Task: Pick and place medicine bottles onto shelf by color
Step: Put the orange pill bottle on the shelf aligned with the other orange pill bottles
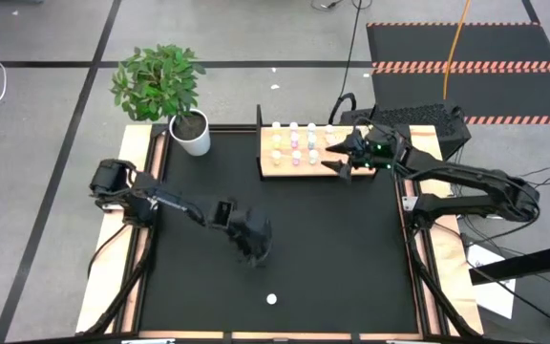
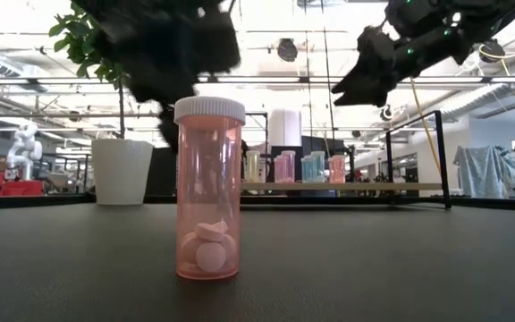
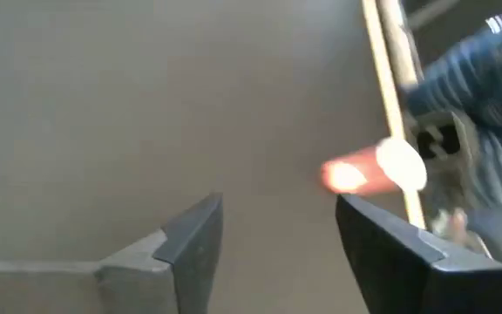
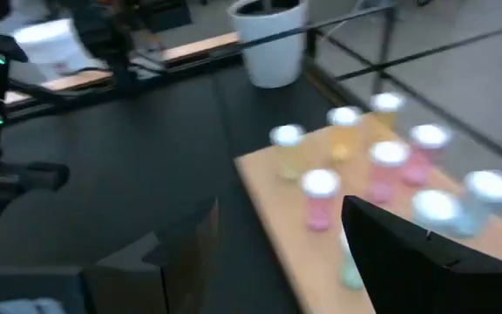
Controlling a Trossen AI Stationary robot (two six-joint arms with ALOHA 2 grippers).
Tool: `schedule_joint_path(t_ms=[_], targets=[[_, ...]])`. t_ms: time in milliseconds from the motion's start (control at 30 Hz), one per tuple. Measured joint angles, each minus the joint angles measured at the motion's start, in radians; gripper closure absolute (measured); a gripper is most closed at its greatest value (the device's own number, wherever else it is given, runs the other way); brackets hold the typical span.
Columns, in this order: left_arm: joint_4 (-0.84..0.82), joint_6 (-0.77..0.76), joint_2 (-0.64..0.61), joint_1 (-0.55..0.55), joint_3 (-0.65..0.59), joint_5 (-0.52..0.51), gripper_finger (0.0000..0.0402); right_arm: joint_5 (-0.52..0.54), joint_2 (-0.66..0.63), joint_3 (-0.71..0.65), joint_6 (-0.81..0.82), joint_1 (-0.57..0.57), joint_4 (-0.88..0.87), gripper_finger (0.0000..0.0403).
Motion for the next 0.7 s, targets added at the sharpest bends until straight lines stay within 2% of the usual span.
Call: schedule_joint_path(t_ms=[33,133,300,400,500,600,700], targets=[[0.002,-0.010,0.000,-0.032,-0.001,-0.004,0.0183,0.000,-0.010,0.002,0.017,0.022,-0.006,0.0161],[0.038,-0.025,0.011,-0.131,-0.001,-0.109,0.0191,-0.002,-0.029,0.001,0.054,0.101,-0.053,0.0161],[0.046,0.027,0.057,-0.264,-0.002,-0.361,0.0178,0.001,-0.034,0.001,0.139,0.267,-0.067,0.0161],[0.090,0.026,0.099,-0.296,-0.001,-0.485,0.0162,0.018,-0.026,0.001,0.128,0.351,-0.067,0.0161],[0.134,0.002,0.146,-0.301,-0.002,-0.484,0.0146,0.056,-0.022,0.001,0.150,0.413,-0.065,0.0161],[0.181,-0.029,0.185,-0.322,-0.002,-0.429,0.0134,0.081,-0.023,0.001,0.268,0.470,-0.049,0.0161],[0.254,-0.025,0.211,-0.357,-0.001,-0.421,0.0132,0.115,-0.023,0.001,0.333,0.536,-0.055,0.0161]])
